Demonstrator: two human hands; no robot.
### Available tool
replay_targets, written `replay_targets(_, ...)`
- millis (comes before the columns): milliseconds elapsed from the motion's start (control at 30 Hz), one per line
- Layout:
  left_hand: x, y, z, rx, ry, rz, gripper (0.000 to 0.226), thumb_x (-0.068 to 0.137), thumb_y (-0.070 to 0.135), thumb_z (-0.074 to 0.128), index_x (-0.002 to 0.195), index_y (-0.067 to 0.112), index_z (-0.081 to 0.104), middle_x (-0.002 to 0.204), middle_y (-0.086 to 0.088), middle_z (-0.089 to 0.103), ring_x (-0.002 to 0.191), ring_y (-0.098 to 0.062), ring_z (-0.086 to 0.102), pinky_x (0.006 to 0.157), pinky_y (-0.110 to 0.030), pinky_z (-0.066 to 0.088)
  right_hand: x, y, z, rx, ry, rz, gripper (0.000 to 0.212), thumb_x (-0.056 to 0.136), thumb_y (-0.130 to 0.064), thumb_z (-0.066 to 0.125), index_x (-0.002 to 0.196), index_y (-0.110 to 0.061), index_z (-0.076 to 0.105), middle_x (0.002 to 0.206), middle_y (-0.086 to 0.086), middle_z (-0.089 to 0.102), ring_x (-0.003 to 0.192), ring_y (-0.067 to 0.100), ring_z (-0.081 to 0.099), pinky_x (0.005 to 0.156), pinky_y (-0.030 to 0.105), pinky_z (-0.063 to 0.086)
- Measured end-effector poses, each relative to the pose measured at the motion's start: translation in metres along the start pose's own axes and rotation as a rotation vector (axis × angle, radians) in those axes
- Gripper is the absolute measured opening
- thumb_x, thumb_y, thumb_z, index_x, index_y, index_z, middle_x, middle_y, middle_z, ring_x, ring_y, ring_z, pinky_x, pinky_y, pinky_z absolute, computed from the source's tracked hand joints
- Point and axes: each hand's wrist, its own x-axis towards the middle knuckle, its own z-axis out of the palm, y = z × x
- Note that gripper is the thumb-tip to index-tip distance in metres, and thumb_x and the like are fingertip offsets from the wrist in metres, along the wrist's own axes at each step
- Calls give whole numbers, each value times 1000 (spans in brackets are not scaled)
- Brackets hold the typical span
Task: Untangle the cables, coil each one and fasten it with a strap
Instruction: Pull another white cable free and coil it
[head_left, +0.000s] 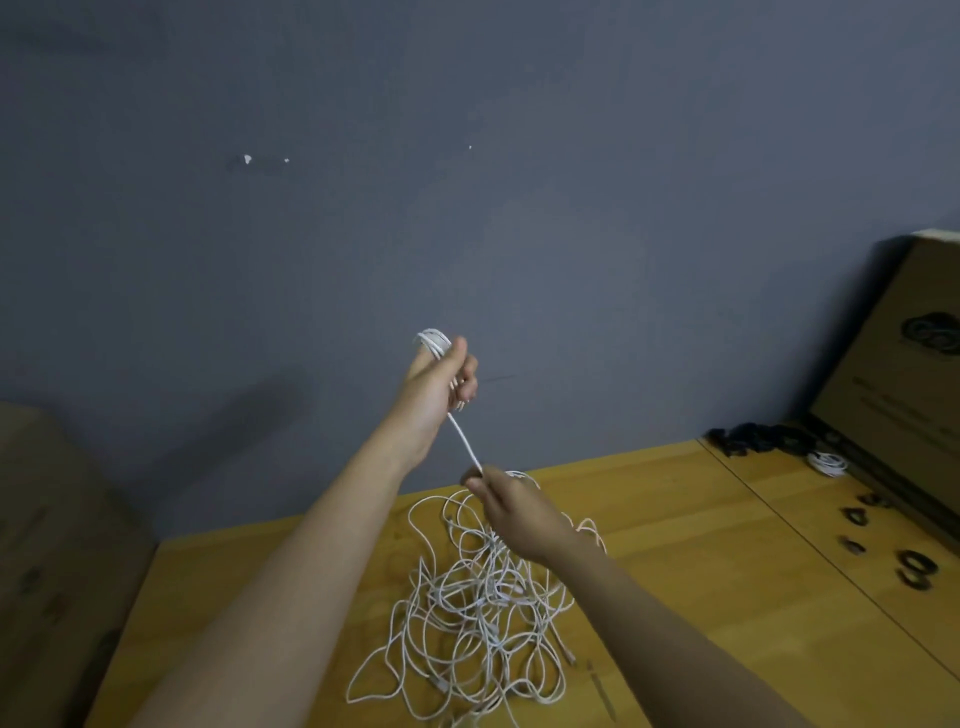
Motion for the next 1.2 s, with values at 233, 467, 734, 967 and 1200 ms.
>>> replay_targets(233, -2, -37, -20, 994, -114, -93, 45, 101, 38, 36, 122, -2, 33, 125, -25, 53, 114, -37, 53, 93, -38, 41, -16, -26, -23, -205, 235, -300, 25, 100, -29, 46, 102, -12, 64, 84, 7, 68, 74, 29, 62, 62, 38, 46)
replay_targets(467, -40, -39, -20, 984, -386, -101, 59, 85, 68, 19, 88, 17, 47, 75, 3, 52, 65, -6, 53, 75, -37, 46, -9, -23, -64, -71, 340, -216, 13, 85, -24, 70, 94, -15, 66, 80, -4, 66, 74, 16, 61, 68, 39, 52)
replay_targets(734, -53, -31, -34, 598, -521, -370, 38, 100, 45, 37, 76, 16, 46, 48, 9, 30, 39, -6, 22, 39, -18, 21, -4, -13, -48, 347, 142, -112, 11, 91, -13, 61, 87, -3, 66, 77, 15, 64, 70, 26, 56, 69, 37, 48)
replay_targets(967, -61, -24, -37, 73, -376, -340, 33, 91, 40, 39, 70, 14, 37, 39, 9, 24, 31, -3, 16, 38, -21, 12, -14, 17, 8, 477, 66, 109, 24, 101, -19, 45, 85, -18, 63, 70, 3, 59, 71, 21, 54, 67, 31, 42)
replay_targets(1200, -48, -43, -30, 44, -142, -235, 29, 103, 26, 31, 78, 18, 40, 54, 5, 42, 39, -6, 34, 46, -19, 33, -42, 31, 55, 136, -67, 108, 26, 102, -30, 39, 97, -17, 61, 63, -11, 48, 53, 0, 43, 53, 17, 34)
